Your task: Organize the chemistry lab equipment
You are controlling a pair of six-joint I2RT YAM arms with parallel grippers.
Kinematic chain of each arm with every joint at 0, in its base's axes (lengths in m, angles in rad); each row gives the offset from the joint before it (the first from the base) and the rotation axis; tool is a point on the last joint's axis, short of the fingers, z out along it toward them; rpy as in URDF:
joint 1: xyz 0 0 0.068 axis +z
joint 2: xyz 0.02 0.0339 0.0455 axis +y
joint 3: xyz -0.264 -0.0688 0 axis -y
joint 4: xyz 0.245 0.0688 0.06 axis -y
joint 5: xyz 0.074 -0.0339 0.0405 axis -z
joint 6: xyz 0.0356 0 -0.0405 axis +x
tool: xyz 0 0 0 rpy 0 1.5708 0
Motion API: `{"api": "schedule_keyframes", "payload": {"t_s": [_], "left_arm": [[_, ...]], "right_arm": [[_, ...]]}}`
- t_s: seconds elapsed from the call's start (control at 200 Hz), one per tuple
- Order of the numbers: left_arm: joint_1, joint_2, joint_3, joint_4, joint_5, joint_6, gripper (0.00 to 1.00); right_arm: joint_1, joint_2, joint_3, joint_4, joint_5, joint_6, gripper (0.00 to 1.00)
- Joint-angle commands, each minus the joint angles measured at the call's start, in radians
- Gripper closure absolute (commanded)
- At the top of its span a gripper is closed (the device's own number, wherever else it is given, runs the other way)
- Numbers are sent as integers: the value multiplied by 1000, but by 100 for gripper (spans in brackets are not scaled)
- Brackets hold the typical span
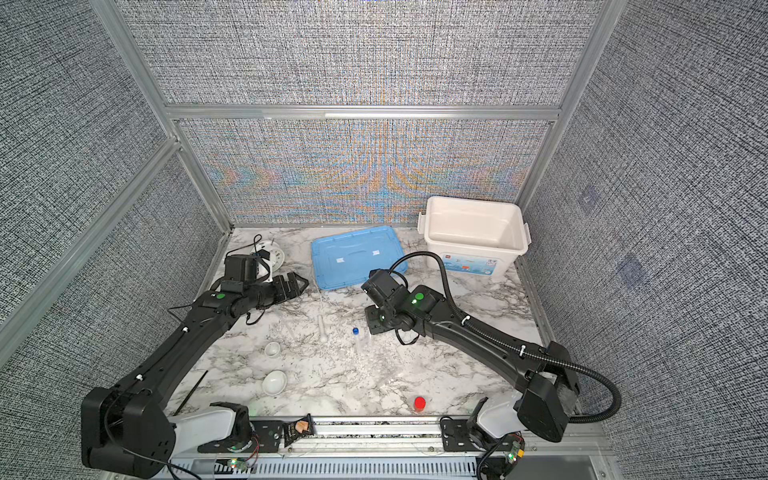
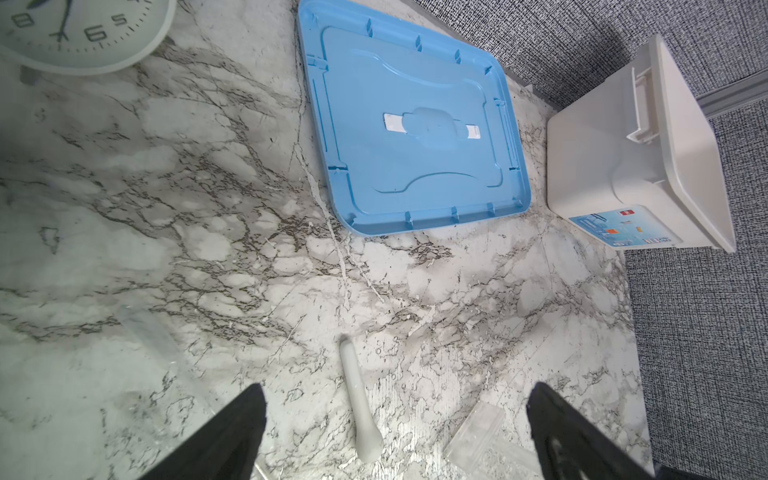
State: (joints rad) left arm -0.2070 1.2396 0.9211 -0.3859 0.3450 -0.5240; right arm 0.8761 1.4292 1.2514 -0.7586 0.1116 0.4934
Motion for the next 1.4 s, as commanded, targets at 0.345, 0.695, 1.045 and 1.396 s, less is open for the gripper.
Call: {"api": "schedule_keyframes", "payload": {"t_s": [0.345, 0.695, 1.045, 1.396], "left_arm": [[0, 23, 33, 27, 22, -1, 1], [1, 20, 29, 25, 22, 4, 1], [-1, 21, 25, 25, 20, 3, 1], [0, 24, 25, 23, 22, 4, 1]], "right_arm": [[0, 0, 0, 23, -1, -24, 60], [1, -33, 28, 1, -29, -32, 58], [1, 3, 8, 17, -79, -21, 58], [-3, 53, 43, -63, -7, 14, 60]]}}
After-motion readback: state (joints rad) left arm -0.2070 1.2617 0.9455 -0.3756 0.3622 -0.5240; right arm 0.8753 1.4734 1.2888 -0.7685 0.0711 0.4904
